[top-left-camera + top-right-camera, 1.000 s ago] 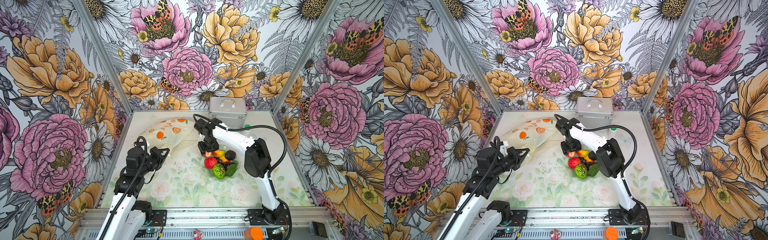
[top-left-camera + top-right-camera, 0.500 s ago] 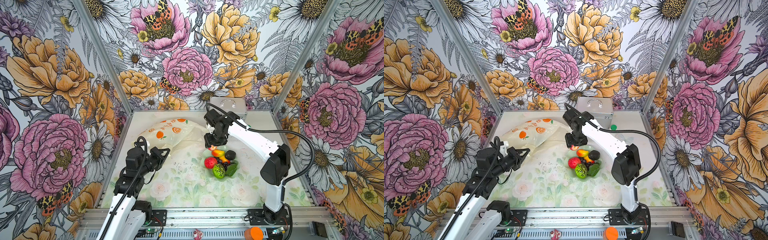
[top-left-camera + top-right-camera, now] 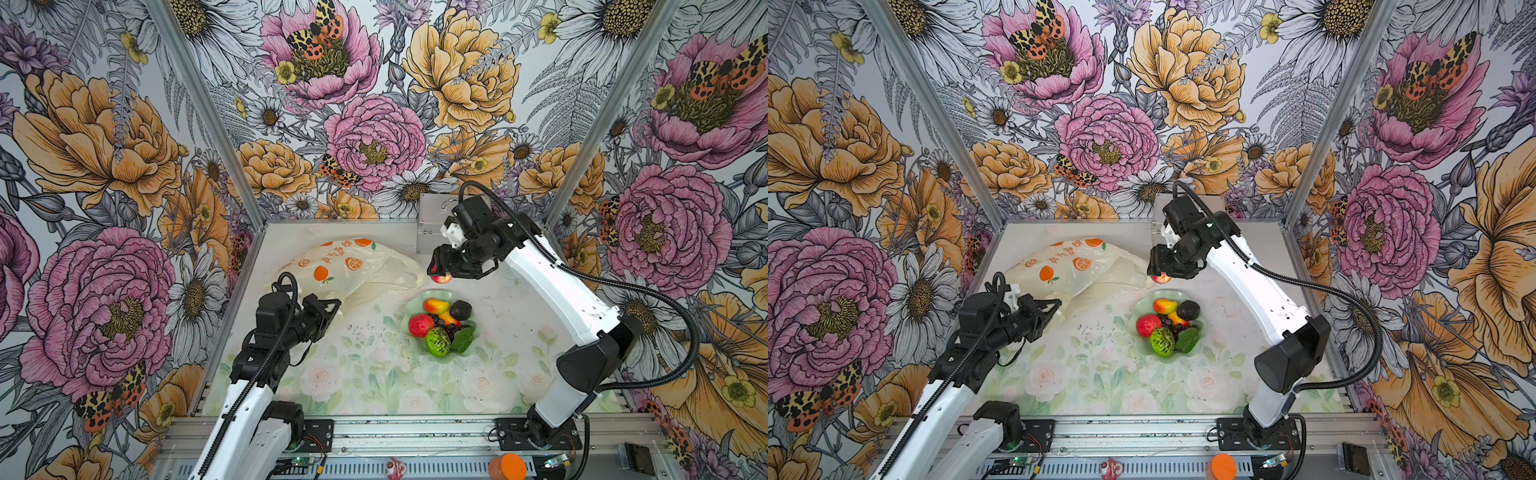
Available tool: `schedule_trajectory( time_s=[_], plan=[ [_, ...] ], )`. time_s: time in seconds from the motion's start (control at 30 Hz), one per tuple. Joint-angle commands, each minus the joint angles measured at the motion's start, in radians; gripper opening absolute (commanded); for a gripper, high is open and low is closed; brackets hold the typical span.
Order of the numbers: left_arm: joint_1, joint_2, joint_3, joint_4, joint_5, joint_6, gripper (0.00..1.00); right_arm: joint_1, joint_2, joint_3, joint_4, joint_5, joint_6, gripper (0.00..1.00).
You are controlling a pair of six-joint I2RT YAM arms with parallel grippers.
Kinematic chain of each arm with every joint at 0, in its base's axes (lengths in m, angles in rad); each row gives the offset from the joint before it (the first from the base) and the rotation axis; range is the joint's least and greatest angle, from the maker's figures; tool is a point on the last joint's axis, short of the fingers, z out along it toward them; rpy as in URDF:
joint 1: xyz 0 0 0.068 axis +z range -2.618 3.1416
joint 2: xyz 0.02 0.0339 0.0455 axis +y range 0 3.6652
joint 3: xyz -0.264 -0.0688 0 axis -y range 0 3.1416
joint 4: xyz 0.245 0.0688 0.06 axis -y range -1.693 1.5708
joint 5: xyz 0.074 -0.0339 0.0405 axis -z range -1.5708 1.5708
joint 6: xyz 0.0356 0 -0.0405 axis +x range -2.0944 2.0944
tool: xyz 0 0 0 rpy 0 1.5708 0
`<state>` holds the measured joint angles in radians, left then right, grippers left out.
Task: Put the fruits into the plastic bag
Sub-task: 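Grasp the red apple with the right gripper and lift it, then carry the red apple into the bag opening with the right gripper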
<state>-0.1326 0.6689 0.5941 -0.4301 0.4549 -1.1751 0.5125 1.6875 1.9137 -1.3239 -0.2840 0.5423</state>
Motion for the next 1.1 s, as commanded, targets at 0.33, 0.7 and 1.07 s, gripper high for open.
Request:
schedule_trajectory(
  time_s=[0.33, 0.7, 1.07],
  plan=[
    [-0.059, 0.069, 0.08, -0.05, -0.057, 0.022, 0.0, -0.062, -0.259, -0.263, 0.624, -0.217, 0.298, 0.54],
    [-0.119, 0.112, 0.119, -0.058, -0.069, 0.021, 0.0, -0.043, -0.245, -0.65, 1.073, -0.288, 0.591, 0.52],
    [-0.211, 0.127, 0.145, -0.058, -0.176, 0.012, 0.0, 0.033, -0.041, -0.645, 1.072, -0.323, 0.526, 0.51]
  ],
)
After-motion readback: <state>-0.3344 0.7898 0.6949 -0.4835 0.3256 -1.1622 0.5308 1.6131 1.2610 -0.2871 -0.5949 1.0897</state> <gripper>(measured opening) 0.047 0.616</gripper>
